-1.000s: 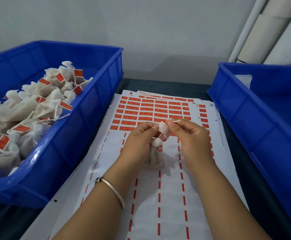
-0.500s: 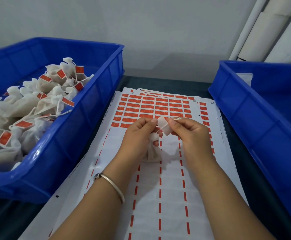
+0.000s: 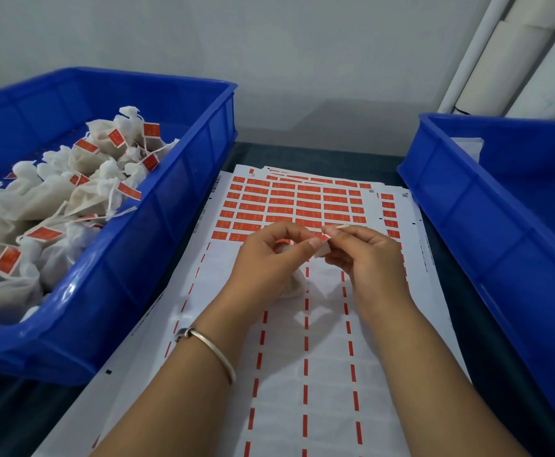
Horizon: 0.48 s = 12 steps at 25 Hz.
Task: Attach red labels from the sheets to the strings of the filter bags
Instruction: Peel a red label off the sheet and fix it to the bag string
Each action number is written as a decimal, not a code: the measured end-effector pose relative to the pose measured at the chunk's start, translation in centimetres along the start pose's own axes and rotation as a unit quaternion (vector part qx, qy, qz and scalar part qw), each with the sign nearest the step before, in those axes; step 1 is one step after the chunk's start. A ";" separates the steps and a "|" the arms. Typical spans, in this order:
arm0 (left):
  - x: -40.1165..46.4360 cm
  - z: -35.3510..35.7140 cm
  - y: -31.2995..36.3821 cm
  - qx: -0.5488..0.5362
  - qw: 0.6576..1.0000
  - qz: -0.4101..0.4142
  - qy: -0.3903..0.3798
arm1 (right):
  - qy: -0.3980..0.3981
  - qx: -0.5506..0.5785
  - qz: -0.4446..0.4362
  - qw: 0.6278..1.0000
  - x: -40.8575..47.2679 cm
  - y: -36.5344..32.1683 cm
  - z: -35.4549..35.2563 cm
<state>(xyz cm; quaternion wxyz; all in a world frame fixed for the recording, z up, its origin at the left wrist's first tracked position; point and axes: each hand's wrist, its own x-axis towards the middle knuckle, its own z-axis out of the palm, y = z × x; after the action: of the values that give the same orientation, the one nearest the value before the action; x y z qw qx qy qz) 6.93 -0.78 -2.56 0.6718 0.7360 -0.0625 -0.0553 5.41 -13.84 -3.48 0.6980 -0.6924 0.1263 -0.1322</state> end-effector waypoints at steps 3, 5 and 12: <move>0.0 0.1 -0.2 0.026 1.000 0.010 -0.005 | -0.004 0.022 0.028 0.999 0.2 0.1 -0.2; 0.0 0.2 -0.3 0.057 0.998 0.026 -0.003 | -0.008 0.027 0.035 0.999 0.3 0.2 -0.2; 0.2 -0.1 -0.8 0.226 0.968 0.112 -0.008 | -0.004 0.009 0.036 0.999 0.4 0.4 -0.2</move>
<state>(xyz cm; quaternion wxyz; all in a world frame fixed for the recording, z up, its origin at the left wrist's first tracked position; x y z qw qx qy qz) 7.14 -0.61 -3.38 0.4897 0.8564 -0.1611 0.0296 5.69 -14.11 -3.86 0.7088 -0.6817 0.1474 -0.1054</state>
